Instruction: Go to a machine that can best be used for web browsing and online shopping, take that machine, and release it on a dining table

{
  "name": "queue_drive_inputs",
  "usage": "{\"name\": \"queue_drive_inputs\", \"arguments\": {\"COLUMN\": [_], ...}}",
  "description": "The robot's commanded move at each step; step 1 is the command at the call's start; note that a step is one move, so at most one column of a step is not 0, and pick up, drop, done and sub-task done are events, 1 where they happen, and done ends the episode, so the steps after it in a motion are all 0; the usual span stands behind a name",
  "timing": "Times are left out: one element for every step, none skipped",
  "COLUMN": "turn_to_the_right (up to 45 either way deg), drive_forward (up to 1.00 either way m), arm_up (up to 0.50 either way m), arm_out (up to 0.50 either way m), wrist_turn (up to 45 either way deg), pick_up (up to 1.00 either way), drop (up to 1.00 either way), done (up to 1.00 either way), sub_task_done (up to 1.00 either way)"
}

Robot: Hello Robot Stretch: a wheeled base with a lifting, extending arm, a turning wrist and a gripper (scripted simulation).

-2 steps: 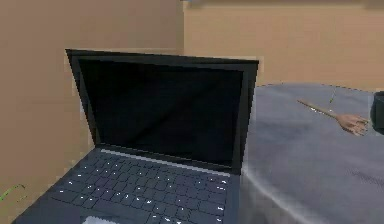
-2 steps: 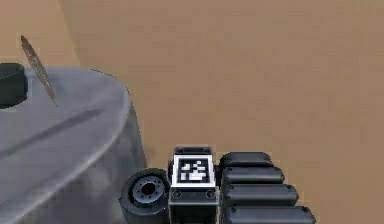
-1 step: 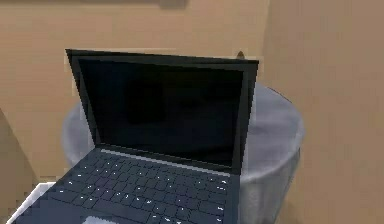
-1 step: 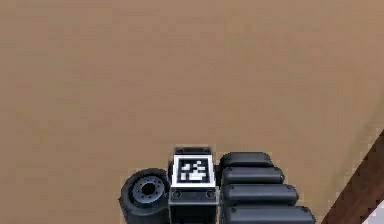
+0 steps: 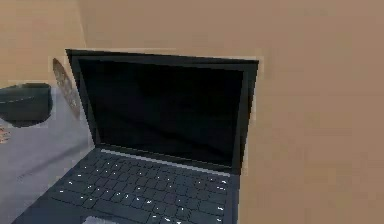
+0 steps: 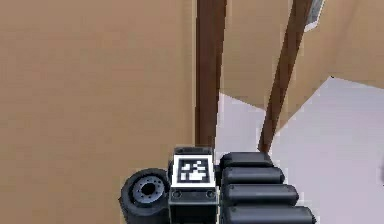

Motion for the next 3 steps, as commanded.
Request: {"name": "queue_drive_inputs", "arguments": {"turn_to_the_right": [-45.0, -39.0, 45.0], "drive_forward": [0.00, 0.00, 0.00], "arm_up": [0.00, 0.00, 0.00], "arm_out": [0.00, 0.00, 0.00], "wrist_turn": [0.0, 0.0, 0.0], "pick_up": [0.00, 0.00, 0.00], "drop": [0.00, 0.00, 0.00], "done": [0.00, 0.00, 0.00], "sub_task_done": [0.00, 0.00, 0.00]}}
